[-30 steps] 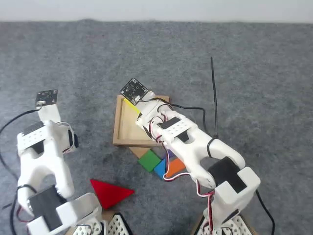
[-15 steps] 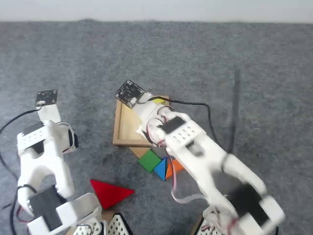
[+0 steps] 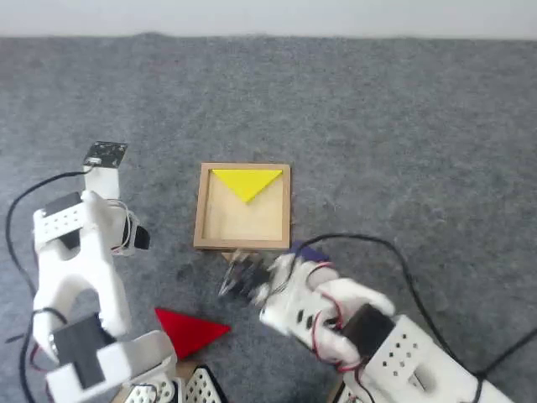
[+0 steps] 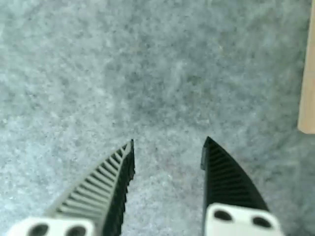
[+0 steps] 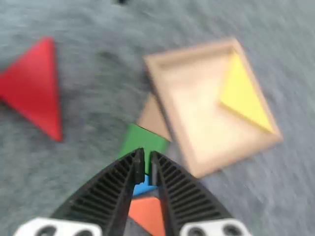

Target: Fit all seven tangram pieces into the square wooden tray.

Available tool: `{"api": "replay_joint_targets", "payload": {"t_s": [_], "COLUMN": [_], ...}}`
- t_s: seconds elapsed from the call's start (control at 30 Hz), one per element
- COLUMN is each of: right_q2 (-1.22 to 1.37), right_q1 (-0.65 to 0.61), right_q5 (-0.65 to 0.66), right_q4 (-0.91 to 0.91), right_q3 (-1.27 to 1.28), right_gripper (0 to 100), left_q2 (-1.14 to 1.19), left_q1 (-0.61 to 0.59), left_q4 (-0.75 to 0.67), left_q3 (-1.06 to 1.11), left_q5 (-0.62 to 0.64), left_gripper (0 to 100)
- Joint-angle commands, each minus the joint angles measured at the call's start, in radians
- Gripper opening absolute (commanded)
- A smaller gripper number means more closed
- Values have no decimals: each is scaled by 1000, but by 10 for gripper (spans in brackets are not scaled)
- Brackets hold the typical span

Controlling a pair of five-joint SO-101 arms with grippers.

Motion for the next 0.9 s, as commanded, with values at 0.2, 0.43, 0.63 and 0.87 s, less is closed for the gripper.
{"api": "replay_joint_targets", "payload": {"t_s": [0.2, 0.43, 0.63, 0.87], "right_q2": [452, 590, 585, 576], "right_q1": [-367, -383, -380, -392], "right_q5": [120, 137, 160, 164], "right_q4": [-131, -280, -302, -294], "right_q3": [-94, -95, -92, -86], "right_gripper": [138, 134, 135, 134], "left_q2": [226, 213, 212, 212], "left_q1": [-74, -101, -170, -265], "left_q4": [11, -23, -20, -72], "left_q3": [-240, -217, -217, -245], "left_q5": [206, 221, 253, 281], "left_gripper": [225, 224, 224, 224]}}
